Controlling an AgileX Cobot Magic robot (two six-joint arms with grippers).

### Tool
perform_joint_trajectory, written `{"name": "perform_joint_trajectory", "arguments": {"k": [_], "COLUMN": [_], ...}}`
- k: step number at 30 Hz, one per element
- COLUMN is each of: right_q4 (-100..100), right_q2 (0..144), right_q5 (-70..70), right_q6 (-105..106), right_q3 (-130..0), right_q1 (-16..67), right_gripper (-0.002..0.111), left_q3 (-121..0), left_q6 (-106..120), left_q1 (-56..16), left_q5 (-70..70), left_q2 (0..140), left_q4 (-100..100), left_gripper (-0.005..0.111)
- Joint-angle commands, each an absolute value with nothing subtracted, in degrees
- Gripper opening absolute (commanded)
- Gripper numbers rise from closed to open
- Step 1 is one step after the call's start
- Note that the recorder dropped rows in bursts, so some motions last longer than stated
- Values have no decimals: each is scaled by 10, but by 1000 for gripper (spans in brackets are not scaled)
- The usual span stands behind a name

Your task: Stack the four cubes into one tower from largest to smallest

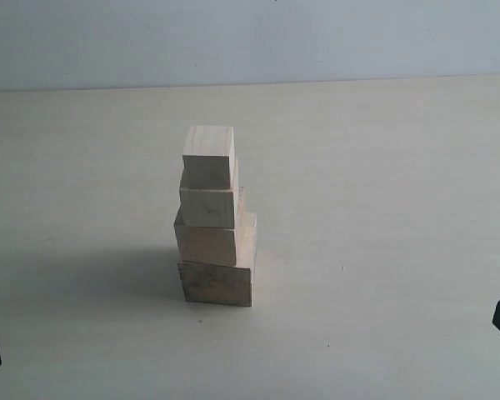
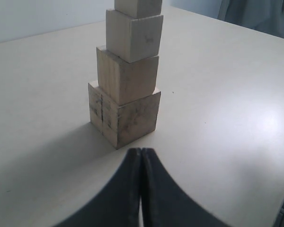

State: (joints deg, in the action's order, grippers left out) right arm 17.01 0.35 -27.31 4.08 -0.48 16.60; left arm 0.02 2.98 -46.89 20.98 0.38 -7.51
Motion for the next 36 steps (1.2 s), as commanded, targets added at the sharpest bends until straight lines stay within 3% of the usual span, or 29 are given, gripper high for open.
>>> {"name": "perform_joint_trajectory", "arguments": {"k": [1,8,23,36], "right_q4": [151,101,65,72], "right_q2": [0,0,0,0], "right_q5": [-253,-153,-95,-136], "right_q6": [32,27,-8,-17], "right_q3": [-4,-4,0,0], "right_q1": [163,163,163,163], "right_gripper": [0,0,0,0], "left_q3": [0,0,0,0], "left_q6": [29,29,29,29], "left_q1": [-468,-468,-468,-468], "left_q5": [205,205,205,205], "left_q2": [0,0,0,0], "left_q4": [-78,-78,-78,-78], "left_gripper": [0,0,0,0]}}
